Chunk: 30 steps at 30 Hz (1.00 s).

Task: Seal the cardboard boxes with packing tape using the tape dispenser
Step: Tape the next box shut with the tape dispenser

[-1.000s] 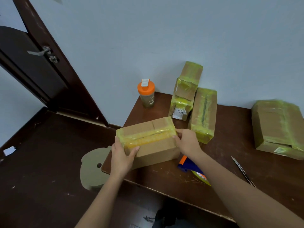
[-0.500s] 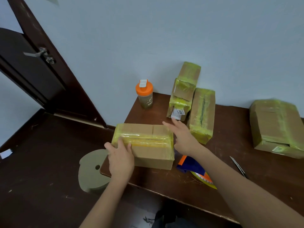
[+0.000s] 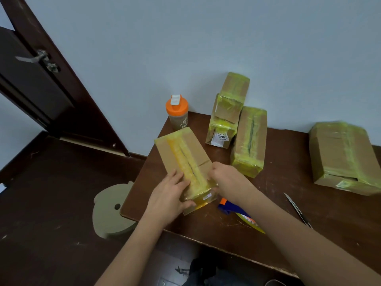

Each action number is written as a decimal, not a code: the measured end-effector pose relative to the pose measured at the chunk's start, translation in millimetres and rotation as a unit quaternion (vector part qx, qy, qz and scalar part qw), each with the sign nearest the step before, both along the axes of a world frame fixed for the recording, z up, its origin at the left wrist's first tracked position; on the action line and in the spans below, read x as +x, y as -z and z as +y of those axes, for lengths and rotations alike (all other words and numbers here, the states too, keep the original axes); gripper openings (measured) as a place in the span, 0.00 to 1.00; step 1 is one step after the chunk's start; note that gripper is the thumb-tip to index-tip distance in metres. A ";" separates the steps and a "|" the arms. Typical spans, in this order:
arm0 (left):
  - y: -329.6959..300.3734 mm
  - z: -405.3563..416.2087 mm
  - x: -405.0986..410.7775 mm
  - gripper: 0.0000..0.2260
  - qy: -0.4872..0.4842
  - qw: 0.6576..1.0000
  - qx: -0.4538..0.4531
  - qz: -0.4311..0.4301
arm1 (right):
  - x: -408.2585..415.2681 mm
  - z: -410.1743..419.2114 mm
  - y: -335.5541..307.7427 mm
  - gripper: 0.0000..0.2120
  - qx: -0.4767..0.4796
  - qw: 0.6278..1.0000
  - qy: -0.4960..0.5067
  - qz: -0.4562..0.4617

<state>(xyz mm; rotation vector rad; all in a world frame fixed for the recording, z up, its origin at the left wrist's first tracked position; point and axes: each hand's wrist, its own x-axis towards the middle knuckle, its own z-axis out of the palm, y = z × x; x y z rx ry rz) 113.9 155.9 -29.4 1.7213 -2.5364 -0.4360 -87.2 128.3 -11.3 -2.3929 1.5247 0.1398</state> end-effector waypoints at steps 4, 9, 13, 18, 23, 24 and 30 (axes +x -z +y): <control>-0.8 -5.9 -8.3 0.28 0.053 0.998 0.036 -0.014 | -0.3 3.3 -8.1 0.03 0.000 0.997 -0.040 0.070; 0.5 -11.7 -6.6 0.26 0.083 0.995 0.051 0.002 | 2.0 1.7 -19.1 0.15 0.013 0.996 -0.043 0.080; 6.4 -15.9 -4.5 0.23 0.077 0.995 0.056 0.040 | 12.0 3.6 -20.1 0.06 0.018 0.995 -0.051 0.084; -3.1 -20.6 -3.1 0.28 0.088 0.992 0.081 -0.037 | 7.2 3.1 -21.0 0.07 0.035 0.996 -0.044 0.074; -6.0 -23.8 -16.5 0.31 0.087 0.988 0.078 -0.103 | -7.2 5.1 -8.1 0.11 0.028 0.999 -0.038 0.002; -5.7 -21.0 -17.5 0.32 0.084 0.988 0.073 -0.108 | -15.6 6.8 -4.3 0.11 0.028 0.998 -0.020 -0.050; -6.2 9.7 -19.0 0.36 0.009 0.997 0.041 -0.060 | -74.1 20.0 13.3 0.29 0.094 0.981 0.154 -0.076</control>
